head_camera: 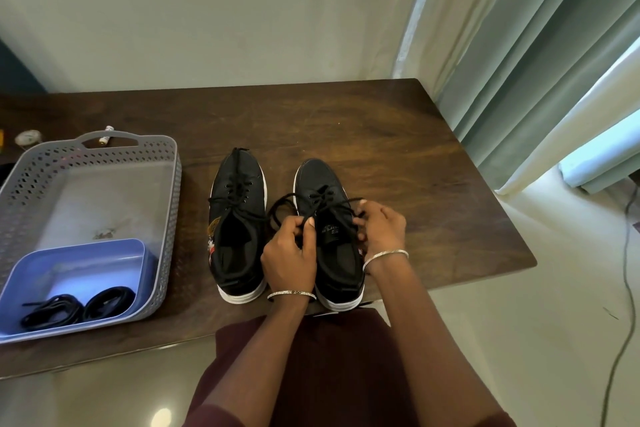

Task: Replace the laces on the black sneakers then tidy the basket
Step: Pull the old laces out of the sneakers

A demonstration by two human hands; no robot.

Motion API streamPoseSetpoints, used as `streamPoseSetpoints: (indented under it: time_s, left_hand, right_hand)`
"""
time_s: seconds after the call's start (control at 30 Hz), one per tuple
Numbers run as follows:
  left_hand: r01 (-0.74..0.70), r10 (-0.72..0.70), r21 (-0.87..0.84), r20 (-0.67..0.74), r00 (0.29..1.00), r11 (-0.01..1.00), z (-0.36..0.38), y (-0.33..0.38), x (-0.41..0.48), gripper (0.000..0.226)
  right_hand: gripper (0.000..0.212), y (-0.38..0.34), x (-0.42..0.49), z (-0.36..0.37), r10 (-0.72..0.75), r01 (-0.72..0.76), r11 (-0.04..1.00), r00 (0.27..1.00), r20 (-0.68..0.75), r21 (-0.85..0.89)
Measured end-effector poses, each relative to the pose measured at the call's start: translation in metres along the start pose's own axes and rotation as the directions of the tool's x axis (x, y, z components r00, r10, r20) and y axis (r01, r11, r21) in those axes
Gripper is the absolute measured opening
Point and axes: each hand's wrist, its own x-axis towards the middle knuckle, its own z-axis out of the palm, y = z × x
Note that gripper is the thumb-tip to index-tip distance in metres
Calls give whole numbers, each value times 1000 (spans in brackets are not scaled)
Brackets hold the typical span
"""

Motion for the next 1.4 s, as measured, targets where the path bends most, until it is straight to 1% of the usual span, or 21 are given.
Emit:
streamPoseSetpoints:
  time_s: [0.03, 0.1, 0.17, 0.23, 0.27, 0.37, 0.43, 0.5, 0.53, 0.6, 0.67, 0.73, 0.77, 0.83, 0.93, 1.0, 1.07, 1.17, 1.23, 1.33, 1.4]
  left_hand:
    - [3, -3, -2, -2, 1000, 1000, 0, 0, 0, 14]
    - [1, -1, 0, -1, 1000, 1000, 0, 0, 0, 14]
    - [-1, 1, 5, -1, 1000, 1000, 0, 0, 0, 14]
    - [-9, 9, 17, -4, 1000, 1000, 0, 0, 0, 14]
    - [-17, 17, 23, -6, 1000, 1000, -1, 0, 0, 14]
    - [-21, 22, 18, -5, 1000, 1000, -1, 0, 0, 13]
    - [-17, 17, 5, 0, 1000, 1000, -1, 0, 0, 14]
    - [-15, 15, 3, -3, 1000, 1000, -1, 2, 0, 14]
    - [-15, 15, 6, -6, 1000, 1000, -1, 2, 0, 14]
    - [-17, 17, 6, -7, 1000, 1000, -1, 1, 0, 12]
    - [-8, 8, -2, -5, 1000, 1000, -1, 1, -1, 12]
    - [2, -2, -8, -7, 1000, 1000, -1, 2, -1, 12]
    - [2, -2, -10, -8, 1000, 1000, -1, 1, -1, 12]
    - [-4, 4, -10, -8, 1000, 1000, -1, 2, -1, 12]
    - [-3, 3, 4, -5, 1000, 1000, -1, 2, 0, 13]
    - [-2, 2, 1, 1, 1000, 1000, -1, 3, -1, 14]
    - [-4, 4, -4, 4, 1000, 1000, -2, 4, -1, 13]
    - [0, 0, -18, 21, 1000, 1000, -5, 7, 1, 13]
    - [-24, 24, 3, 58, 998, 1000, -7, 11, 3, 18]
    - [-51, 36, 100, 141, 989, 994, -9, 20, 8, 22]
    - [-15, -15, 157, 187, 982, 987, -6, 26, 15, 22]
  right_hand:
    - [19, 0, 2, -5, 127, -127, 991, 992, 8, 46]
    - [6, 0, 2, -10, 129, -129, 991, 992, -5, -22]
    - [23, 1, -5, -11, -198, 182, 930, 980, -19, -318]
    - [35, -3, -16, -7, -509, 515, 690, 845, 164, -509]
    - [34, -4, -20, -3, -569, 629, 579, 768, 294, -519]
    - [25, -1, -24, 7, -532, 774, 157, 589, 608, -613]
    - [18, 2, -21, 10, -496, 765, 49, 577, 649, -642]
    - [8, 2, -20, 12, -547, 776, 145, 579, 604, -613]
    - [3, 2, -20, 11, -582, 766, 269, 612, 536, -584]
    - [6, 4, -15, 9, -572, 626, 606, 771, 278, -490]
    - [11, 0, -6, 4, -329, 322, 920, 944, 6, -222]
    - [17, -2, 2, -5, -19, 19, 999, 999, -26, 26]
    - [19, -2, 5, -10, 64, -64, 997, 998, -4, 33]
    - [18, 3, 10, -15, 80, -80, 993, 997, 0, -88]
    - [9, 6, 4, -13, -117, 84, 924, 991, -67, -374]
    - [26, 3, -5, -8, -350, 281, 752, 937, 0, -597]
    - [34, -3, -17, -3, -520, 483, 590, 840, 153, -647]
    - [32, -3, -25, 4, -532, 620, 403, 757, 379, -673]
    - [24, 3, -26, 3, -531, 641, 314, 730, 430, -701]
    - [12, 6, -26, -2, -580, 622, 377, 736, 348, -686]
    - [17, 6, -23, -4, -558, 616, 436, 757, 340, -656]
